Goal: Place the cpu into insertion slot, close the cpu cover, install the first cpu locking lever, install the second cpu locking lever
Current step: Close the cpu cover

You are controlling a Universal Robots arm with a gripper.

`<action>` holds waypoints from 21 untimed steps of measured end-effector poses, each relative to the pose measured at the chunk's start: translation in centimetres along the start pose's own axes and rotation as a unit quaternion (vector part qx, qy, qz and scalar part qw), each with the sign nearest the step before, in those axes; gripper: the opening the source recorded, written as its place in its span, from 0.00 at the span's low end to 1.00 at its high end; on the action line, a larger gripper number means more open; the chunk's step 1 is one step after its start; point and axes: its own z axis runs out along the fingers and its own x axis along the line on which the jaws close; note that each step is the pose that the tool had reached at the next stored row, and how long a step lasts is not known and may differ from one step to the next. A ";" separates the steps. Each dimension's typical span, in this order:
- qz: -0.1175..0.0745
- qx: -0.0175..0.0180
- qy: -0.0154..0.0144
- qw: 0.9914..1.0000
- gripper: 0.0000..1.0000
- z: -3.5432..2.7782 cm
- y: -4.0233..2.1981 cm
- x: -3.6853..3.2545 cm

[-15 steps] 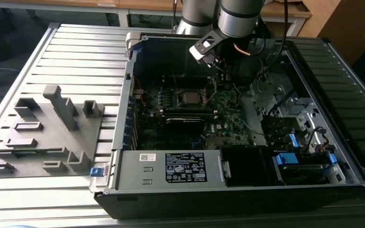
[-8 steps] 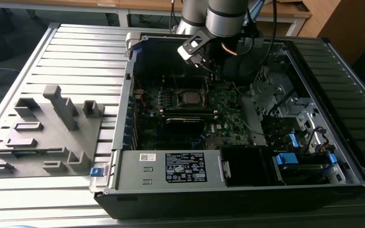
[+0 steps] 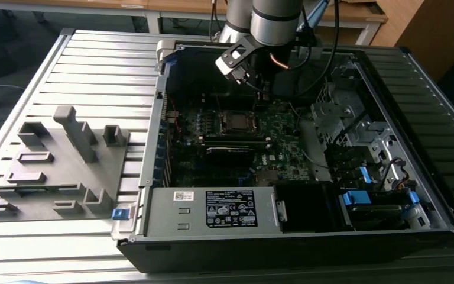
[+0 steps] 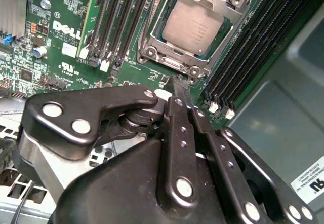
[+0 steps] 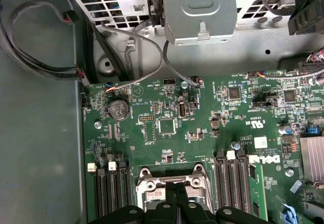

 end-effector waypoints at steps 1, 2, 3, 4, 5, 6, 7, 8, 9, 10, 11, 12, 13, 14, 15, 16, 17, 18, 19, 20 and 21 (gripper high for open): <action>0.000 0.000 0.000 1.000 0.11 0.00 0.00 0.00; 0.000 0.000 0.000 1.000 0.11 0.00 0.00 0.00; 0.000 0.000 0.000 1.000 0.11 0.00 -0.01 0.00; 0.000 0.000 0.000 1.000 0.11 0.00 -0.01 0.00; 0.000 0.002 0.000 1.000 0.11 0.02 -0.01 0.00; 0.000 0.004 -0.001 1.000 0.11 0.04 -0.01 0.00; 0.000 0.007 -0.002 1.000 0.11 0.06 -0.01 0.00; 0.000 0.011 -0.003 1.000 0.11 0.09 -0.01 0.00; 0.000 0.013 -0.003 1.000 0.11 0.11 -0.01 0.00; 0.000 0.013 -0.003 1.000 0.11 0.10 -0.02 0.00; 0.000 0.013 -0.003 1.000 0.11 0.10 -0.02 0.00; 0.000 0.013 -0.003 1.000 0.11 0.10 -0.02 0.00; 0.000 0.013 -0.003 1.000 0.11 0.10 -0.01 0.00; 0.000 0.013 -0.003 1.000 0.11 0.10 -0.01 0.00; 0.000 0.013 -0.003 1.000 0.11 0.11 -0.03 0.00; 0.000 0.013 -0.003 1.000 0.11 0.11 -0.07 -0.01; 0.000 0.013 -0.003 1.000 0.11 0.12 -0.15 -0.02; 0.000 0.013 -0.003 1.000 0.11 0.13 -0.27 -0.03; 0.000 0.013 -0.003 1.000 0.11 0.15 -0.45 -0.04; 0.000 0.013 -0.003 1.000 0.11 0.16 -0.65 -0.07; 0.000 0.013 -0.003 1.000 0.11 0.18 -0.87 -0.09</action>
